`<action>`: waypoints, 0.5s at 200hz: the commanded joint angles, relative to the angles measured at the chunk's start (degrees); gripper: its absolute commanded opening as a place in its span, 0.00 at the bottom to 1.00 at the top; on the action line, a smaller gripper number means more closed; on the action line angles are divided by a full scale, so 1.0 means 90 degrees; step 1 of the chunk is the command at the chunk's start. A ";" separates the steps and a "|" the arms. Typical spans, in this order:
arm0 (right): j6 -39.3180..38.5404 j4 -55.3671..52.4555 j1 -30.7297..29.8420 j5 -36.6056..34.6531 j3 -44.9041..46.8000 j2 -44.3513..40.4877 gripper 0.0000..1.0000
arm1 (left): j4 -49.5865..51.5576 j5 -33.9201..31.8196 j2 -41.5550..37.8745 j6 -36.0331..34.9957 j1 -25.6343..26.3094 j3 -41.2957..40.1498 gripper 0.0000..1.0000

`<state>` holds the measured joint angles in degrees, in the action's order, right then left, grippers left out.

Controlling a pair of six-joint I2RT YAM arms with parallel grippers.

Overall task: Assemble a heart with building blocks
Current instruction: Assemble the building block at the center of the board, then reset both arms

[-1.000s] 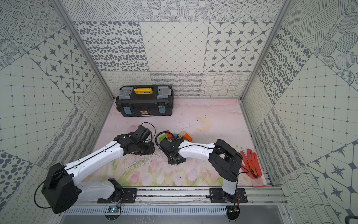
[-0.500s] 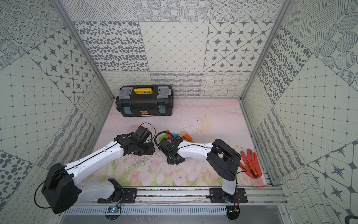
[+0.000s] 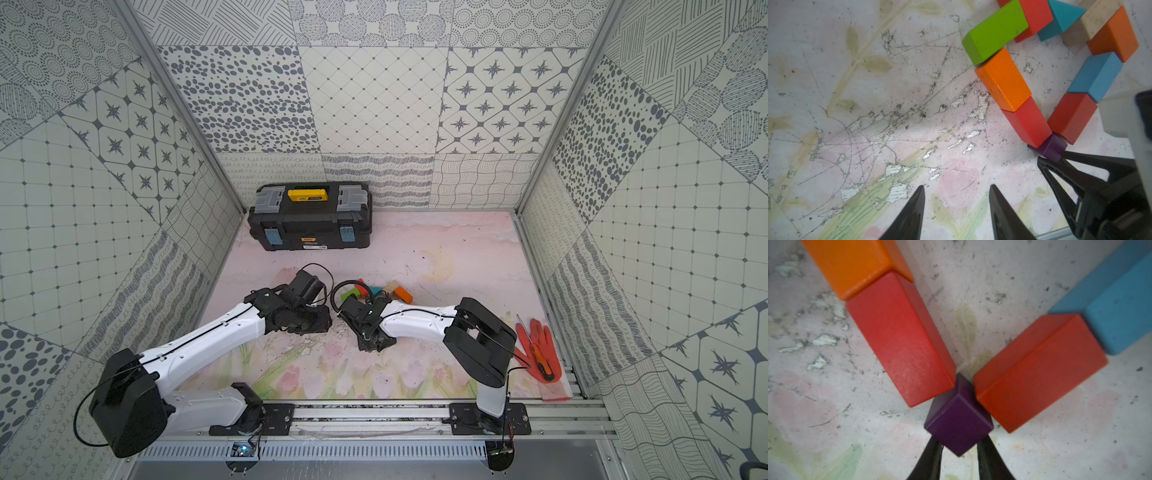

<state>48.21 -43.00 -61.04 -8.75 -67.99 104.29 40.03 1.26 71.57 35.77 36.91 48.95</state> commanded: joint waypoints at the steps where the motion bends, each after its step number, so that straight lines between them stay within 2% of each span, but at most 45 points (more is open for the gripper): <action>1: 0.0074 0.0032 -0.0001 -0.0127 -0.0122 -0.0015 0.32 | 0.0059 0.0080 -0.0030 -0.0067 -0.0049 0.0026 0.50; 29: 0.0065 -0.0132 -0.0146 -0.0248 -0.0187 -0.0284 0.45 | 0.0090 0.0104 -0.0042 -0.0067 -0.0049 0.0035 0.51; 47: 0.0074 -0.0465 -0.0303 -0.0469 -0.0313 -0.0548 0.50 | 0.0093 0.0095 -0.0034 -0.0068 -0.0049 0.0068 0.52; 100: 0.0202 -0.1394 -0.0282 -0.1754 -0.0147 -0.2032 0.62 | -0.0112 -0.0057 -0.0006 0.0005 -0.0046 0.0283 0.55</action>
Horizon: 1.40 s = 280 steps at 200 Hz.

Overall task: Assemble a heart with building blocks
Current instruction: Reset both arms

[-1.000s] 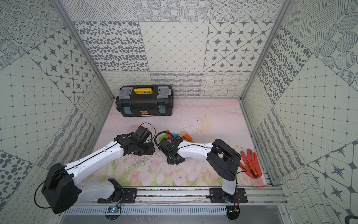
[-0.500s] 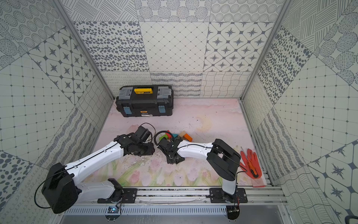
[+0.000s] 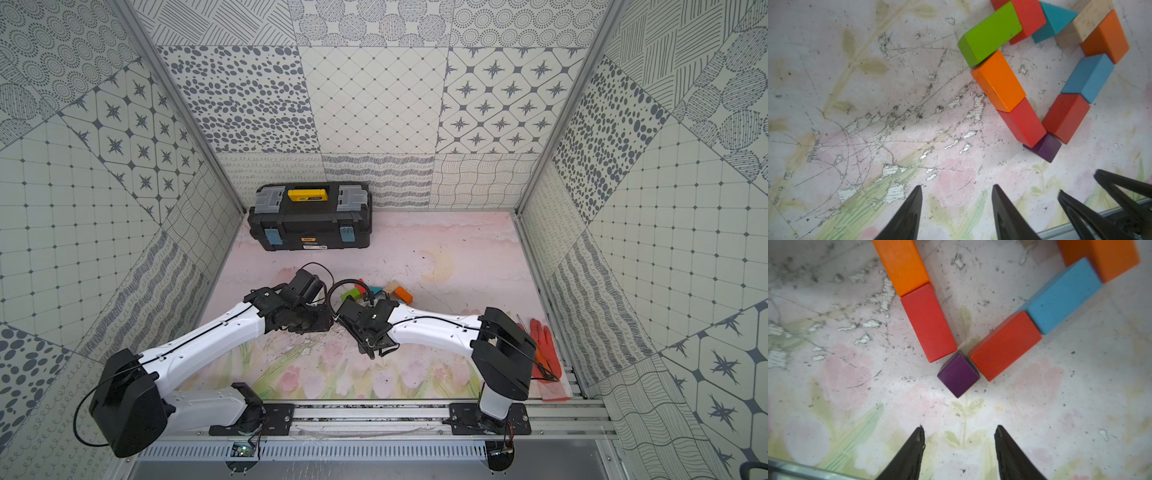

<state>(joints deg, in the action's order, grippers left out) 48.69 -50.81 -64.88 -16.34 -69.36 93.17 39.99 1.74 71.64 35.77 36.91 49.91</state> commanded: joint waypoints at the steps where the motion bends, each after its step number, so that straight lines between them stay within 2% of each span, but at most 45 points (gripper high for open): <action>1: 0.0148 -0.0522 0.0157 -0.0915 0.0014 -0.0828 0.62 | -0.0107 -0.0118 -0.0012 0.0008 -0.0047 0.0186 0.55; 30: 0.0023 -0.0325 0.0801 -0.0759 0.0576 -0.1658 0.65 | -0.0233 -0.0303 0.0030 0.0058 -0.0065 0.0432 0.56; 50: -0.0089 -0.0352 0.1104 -0.0821 0.0740 -0.2041 0.72 | -0.0347 -0.0283 0.0024 0.0090 -0.0067 0.0558 0.56; 85: -0.0397 -0.0147 0.1654 -0.1791 0.1000 -0.3037 0.84 | -0.0661 -0.0628 -0.0146 -0.0190 -0.0176 0.0903 0.60; 96: -0.0520 0.0001 0.1967 -0.1970 0.1087 -0.3299 0.87 | -0.0822 -0.0946 -0.0243 -0.0366 -0.0265 0.1116 0.62; 110: -0.0528 0.0431 0.2136 -0.2446 0.1417 -0.3564 0.86 | -0.1228 -0.1587 -0.0400 -0.0601 -0.0393 0.1284 0.68; 118: -0.1281 0.1140 0.2133 -0.2902 0.1798 -0.3788 0.85 | -0.1502 -0.2152 -0.0480 -0.0792 -0.0442 0.1352 0.71; 122: -0.1721 0.1600 0.2139 -0.3096 0.2028 -0.3906 0.96 | -0.1685 -0.2566 -0.0519 -0.0877 -0.0453 0.1358 0.73; 124: -0.1939 0.1824 0.2145 -0.3160 0.2139 -0.3953 0.97 | -0.1769 -0.2791 -0.0543 -0.0912 -0.0452 0.1359 0.75; 133: -0.2899 0.2859 0.2195 -0.3446 0.2701 -0.4121 0.98 | -0.2368 -0.3866 -0.0607 -0.1290 -0.0465 0.1230 0.79; 140: -0.3893 0.3789 0.2261 -0.3687 0.3133 -0.4176 0.98 | -0.3045 -0.4396 -0.0638 -0.1860 -0.0503 0.0977 0.87; 152: -0.5296 0.5619 0.2472 -0.4156 0.3814 -0.4065 0.98 | -0.4995 -0.4720 -0.0551 -0.3321 -0.0605 0.0162 0.92; 164: -0.5371 0.6493 0.3096 -0.4372 0.4058 -0.3700 0.98 | -0.7305 -0.5124 -0.0196 -0.4562 -0.0734 -0.0747 0.99; 174: -0.4873 0.6442 0.3827 -0.4174 0.4097 -0.3357 0.98 | -0.8817 -0.5306 0.0265 -0.5343 -0.0941 -0.1275 1.00; 190: -0.4211 0.6813 0.4825 -0.4177 0.4444 -0.2769 0.98 | -1.0002 -0.5489 0.1022 -0.6214 -0.1360 -0.1738 0.99; 202: -0.4084 0.7502 0.5304 -0.3938 0.4886 -0.2352 0.98 | -1.0373 -0.5459 0.1536 -0.6372 -0.1656 -0.2081 0.99; 207: -0.4288 0.8088 0.5471 -0.3874 0.5000 -0.2178 0.98 | -1.0389 -0.5438 0.1696 -0.6301 -0.1752 -0.2229 0.99; 215: -0.4172 0.7566 0.5546 -0.3591 0.4801 -0.2183 0.98 | -1.0410 -0.5405 0.1905 -0.6026 -0.1856 -0.2438 1.00; 222: -0.4563 0.8375 0.5636 -0.3155 0.5040 -0.2164 0.98 | -1.0271 -0.5340 0.2000 -0.5671 -0.1928 -0.2581 1.00; 231: -0.4829 0.9588 0.5806 -0.2183 0.5464 -0.2172 0.98 | -1.0077 -0.4936 0.2057 -0.5479 -0.1962 -0.2632 1.00; 240: -0.4779 1.0066 0.6123 -0.1184 0.5624 -0.2147 0.98 | -0.9672 -0.4524 0.2051 -0.5431 -0.1968 -0.2508 1.00; 252: -0.4750 1.0470 0.6469 -0.0306 0.5687 -0.1987 0.98 | -0.8633 -0.3932 0.1959 -0.5072 -0.2115 -0.2175 1.00; 263: -0.5087 1.1072 0.6633 0.0198 0.5796 -0.1677 0.98 | -0.7840 -0.3343 0.1855 -0.4584 -0.2449 -0.1930 1.00; 280: -0.4727 1.2835 0.7064 0.0776 0.6102 -0.0405 0.98 | -0.7471 -0.2427 0.1694 -0.4134 -0.3027 -0.1865 1.00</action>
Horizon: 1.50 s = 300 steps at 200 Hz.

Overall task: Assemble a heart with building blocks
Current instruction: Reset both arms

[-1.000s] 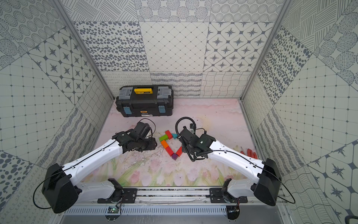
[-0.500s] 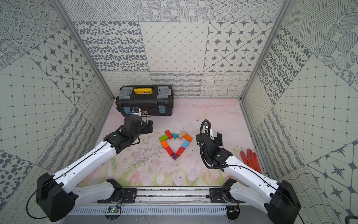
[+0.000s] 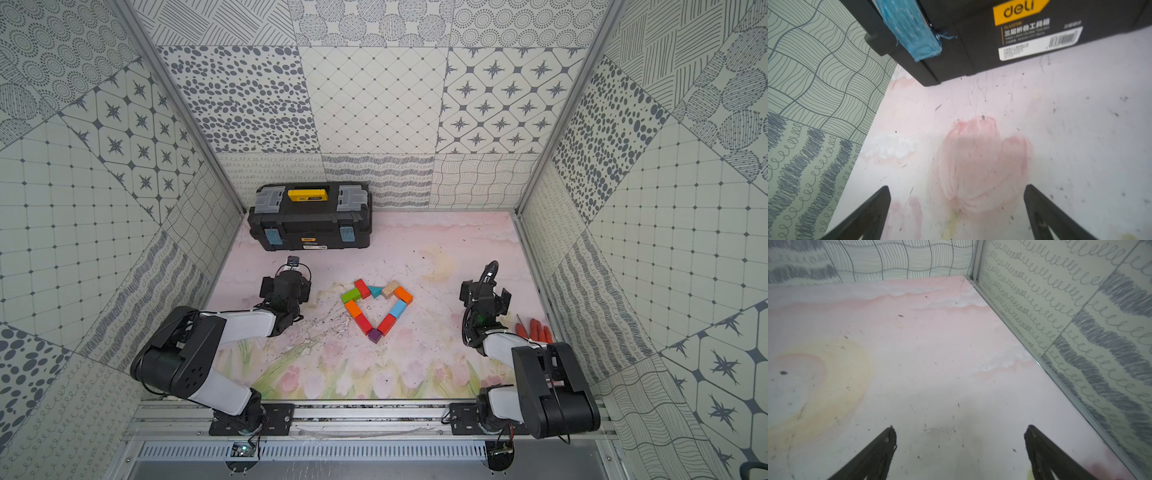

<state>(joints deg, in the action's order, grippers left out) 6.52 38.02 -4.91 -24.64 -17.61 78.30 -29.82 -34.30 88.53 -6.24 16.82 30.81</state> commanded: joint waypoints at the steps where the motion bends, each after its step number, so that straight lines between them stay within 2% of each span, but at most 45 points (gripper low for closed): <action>1: -0.0032 0.3125 0.0404 0.1667 0.0368 0.1342 0.98 | 0.0276 0.1596 -0.0186 0.0535 -0.0814 0.0253 1.00; 5: -0.0043 0.3707 0.0417 0.1617 0.0409 0.1586 0.98 | 0.0162 0.1610 -0.0196 0.0503 -0.0884 0.0217 1.00; 9: -0.0064 0.3716 0.0425 0.1743 0.0399 0.1535 0.98 | -0.0045 0.1539 -0.0194 0.0459 -0.0923 0.0152 1.00; 22: -0.0101 0.1482 0.0436 0.1931 -0.0210 0.0928 0.98 | -0.1252 0.1205 -0.0177 0.0342 -0.0988 -0.0304 0.99; 32: -0.0169 0.2170 0.0418 0.1998 -0.0293 0.1394 0.98 | -0.1852 0.1148 -0.0020 0.0516 -0.1080 -0.0607 1.00; 37: -0.0188 0.1896 0.0418 0.2112 -0.0378 0.1296 0.98 | -0.2248 0.1172 0.0096 0.0425 -0.1108 -0.0736 1.00; 44: -0.0216 0.1056 0.0418 0.2172 -0.0558 0.1069 0.98 | -0.1750 0.1364 0.0009 0.0615 -0.1184 -0.0656 1.00; 50: -0.0239 0.1324 0.0416 0.2157 -0.0498 0.1174 0.98 | -0.1442 0.1711 -0.0033 0.0744 -0.1324 -0.0524 1.00; 59: -0.0189 0.1920 0.0418 0.2063 -0.0364 0.1332 0.98 | -0.1813 0.2204 0.0092 0.0714 -0.1553 -0.0617 1.00; 64: -0.0198 0.1677 0.0418 0.2112 -0.0411 0.1239 0.98 | -0.1760 0.2596 0.0046 0.0851 -0.1649 -0.0714 1.00; 74: -0.0242 0.1177 0.0395 0.2089 -0.0544 0.1109 0.98 | -0.2967 0.2562 0.0424 0.0600 -0.1664 -0.1046 1.00; 85: -0.0241 0.1574 0.0379 0.2069 -0.0457 0.1237 0.98 | -0.2002 0.2567 0.0109 0.0909 -0.1686 -0.0868 1.00; 96: -0.0265 0.1345 0.0379 0.2091 -0.0504 0.1159 0.98 | -0.2917 0.2489 0.0370 0.0677 -0.1683 -0.1057 0.99; 106: -0.0284 0.1304 0.0374 0.2080 -0.0523 0.1159 0.98 | -0.2270 0.2328 0.0115 0.0979 -0.1683 -0.0974 0.99; 118: -0.0283 0.1332 0.0369 0.2075 -0.0528 0.1165 0.98 | -0.2908 0.2233 0.0341 0.0719 -0.1651 -0.1071 1.00; 129: -0.0285 0.1316 0.0369 0.2083 -0.0516 0.1163 0.98 | -0.2431 0.2125 0.0181 0.0764 -0.1517 -0.1008 0.99; 140: -0.0286 0.1307 0.0370 0.2076 -0.0522 0.1160 0.98 | -0.2835 0.2086 0.0351 0.0509 -0.1450 -0.1018 0.99; 161: -0.0294 0.1305 0.0369 0.2065 -0.0520 0.1159 0.98 | -0.2779 0.2325 0.0350 0.0389 -0.1420 -0.1015 1.00; 300: -0.0312 0.1297 0.0330 0.2013 -0.0539 0.1164 0.98 | -0.2669 0.2404 0.0298 0.0398 -0.1423 -0.0996 1.00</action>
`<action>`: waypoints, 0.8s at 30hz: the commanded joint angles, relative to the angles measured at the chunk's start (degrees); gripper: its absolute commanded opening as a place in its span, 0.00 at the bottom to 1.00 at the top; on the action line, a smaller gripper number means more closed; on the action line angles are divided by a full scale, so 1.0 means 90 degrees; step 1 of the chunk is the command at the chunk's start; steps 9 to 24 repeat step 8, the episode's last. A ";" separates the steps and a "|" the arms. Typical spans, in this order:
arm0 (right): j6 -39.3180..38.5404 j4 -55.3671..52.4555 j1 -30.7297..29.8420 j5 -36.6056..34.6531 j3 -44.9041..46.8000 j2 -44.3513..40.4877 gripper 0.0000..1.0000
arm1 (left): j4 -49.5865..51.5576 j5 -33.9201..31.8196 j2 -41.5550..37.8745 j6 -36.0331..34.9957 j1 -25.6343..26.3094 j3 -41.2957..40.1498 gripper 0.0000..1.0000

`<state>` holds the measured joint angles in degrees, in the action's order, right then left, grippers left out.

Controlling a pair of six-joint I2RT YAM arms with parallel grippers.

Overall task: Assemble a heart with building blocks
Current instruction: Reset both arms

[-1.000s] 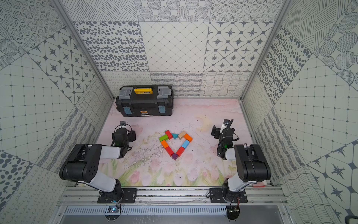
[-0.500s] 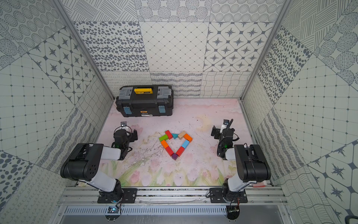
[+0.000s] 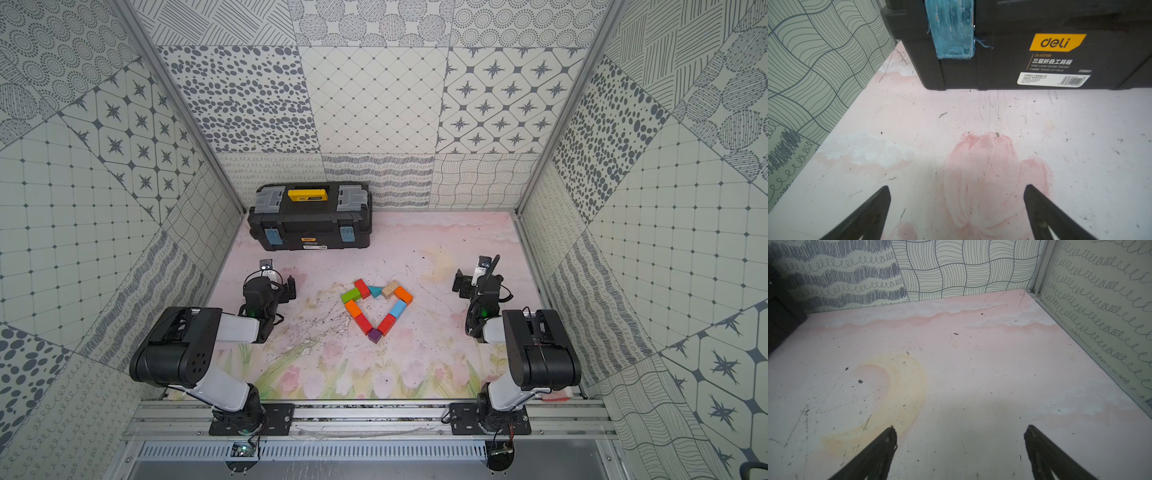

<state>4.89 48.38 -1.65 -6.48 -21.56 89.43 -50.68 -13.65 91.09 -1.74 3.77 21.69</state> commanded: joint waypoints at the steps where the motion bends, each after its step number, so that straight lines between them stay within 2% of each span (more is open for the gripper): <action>1: -0.0131 0.0144 -0.0031 0.0006 -0.0102 -0.0073 0.98 | -0.0354 0.0110 0.0015 -0.0101 0.0028 0.0014 0.99; 24: -0.0269 0.0003 -0.0080 0.0179 -0.0174 -0.0048 0.98 | -0.0351 0.0120 0.0007 -0.0100 0.0024 0.0013 0.99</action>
